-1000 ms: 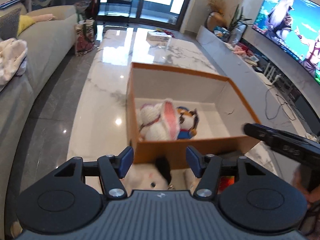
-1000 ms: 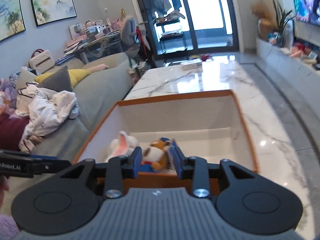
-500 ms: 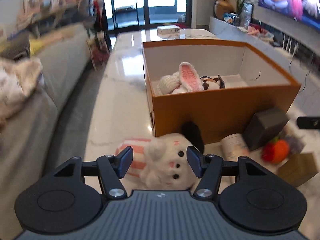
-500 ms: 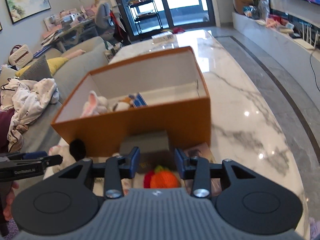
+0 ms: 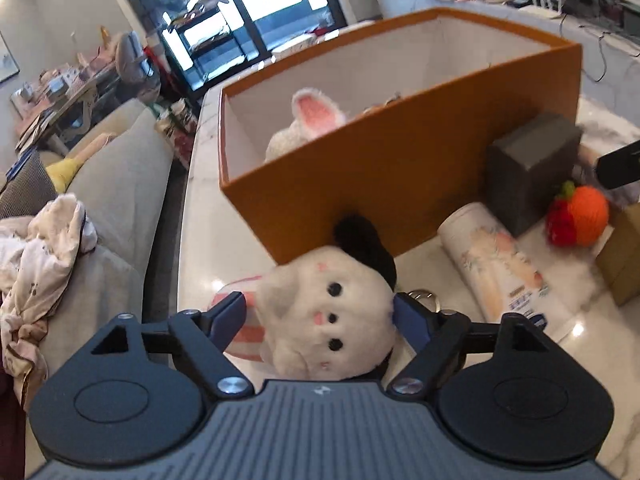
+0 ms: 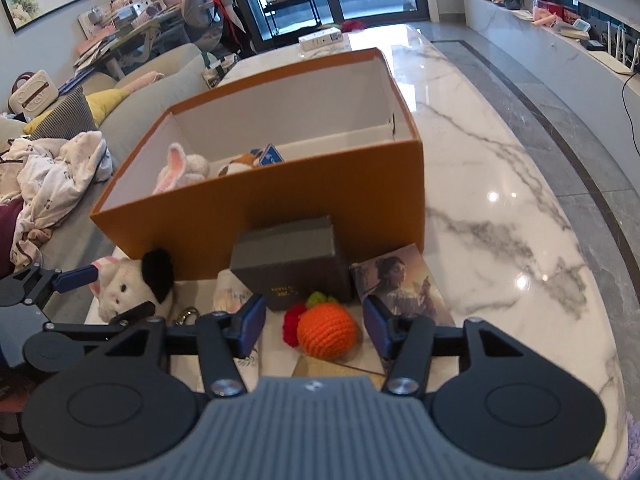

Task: Organize objects
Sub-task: 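Grasp the striped-hat plush with left tool while right tool grasps crocheted orange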

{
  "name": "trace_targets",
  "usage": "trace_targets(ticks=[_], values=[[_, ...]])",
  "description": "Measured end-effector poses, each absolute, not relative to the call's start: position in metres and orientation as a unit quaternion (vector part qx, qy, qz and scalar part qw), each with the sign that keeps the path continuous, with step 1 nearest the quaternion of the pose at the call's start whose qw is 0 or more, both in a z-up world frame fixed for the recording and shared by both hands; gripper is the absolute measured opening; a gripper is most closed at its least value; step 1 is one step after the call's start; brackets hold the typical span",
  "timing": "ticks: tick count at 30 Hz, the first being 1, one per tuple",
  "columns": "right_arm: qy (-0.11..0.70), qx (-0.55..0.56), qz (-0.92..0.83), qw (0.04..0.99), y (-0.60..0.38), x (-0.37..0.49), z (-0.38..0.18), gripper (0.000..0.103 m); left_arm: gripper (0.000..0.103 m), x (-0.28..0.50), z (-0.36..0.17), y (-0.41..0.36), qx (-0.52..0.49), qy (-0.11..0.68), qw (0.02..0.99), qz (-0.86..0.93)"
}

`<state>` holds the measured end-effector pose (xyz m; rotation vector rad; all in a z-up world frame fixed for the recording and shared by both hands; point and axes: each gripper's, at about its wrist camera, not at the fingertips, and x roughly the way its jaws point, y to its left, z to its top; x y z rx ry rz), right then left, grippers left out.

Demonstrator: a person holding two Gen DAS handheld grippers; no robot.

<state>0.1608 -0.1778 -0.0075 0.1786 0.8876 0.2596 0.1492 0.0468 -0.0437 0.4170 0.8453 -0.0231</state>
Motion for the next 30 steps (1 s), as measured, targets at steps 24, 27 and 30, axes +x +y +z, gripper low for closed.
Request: trace_targets(ticks=[24,27,30], values=[[0.449,0.022,0.132,0.884,-0.159,0.166,-0.019,0.038,0.084,0.144,-0.029,0.074,0.124,0.406,0.905,-0.02],[0.457,0.012,0.132,0.88,-0.157,0.172,-0.022,0.038,0.084,0.137,-0.014,0.08,0.08,0.401,0.912,-0.039],[0.465,0.001,0.133,0.876,-0.153,0.177,-0.024,0.039,0.084,0.132,0.001,0.093,0.023,0.396,0.916,-0.061]])
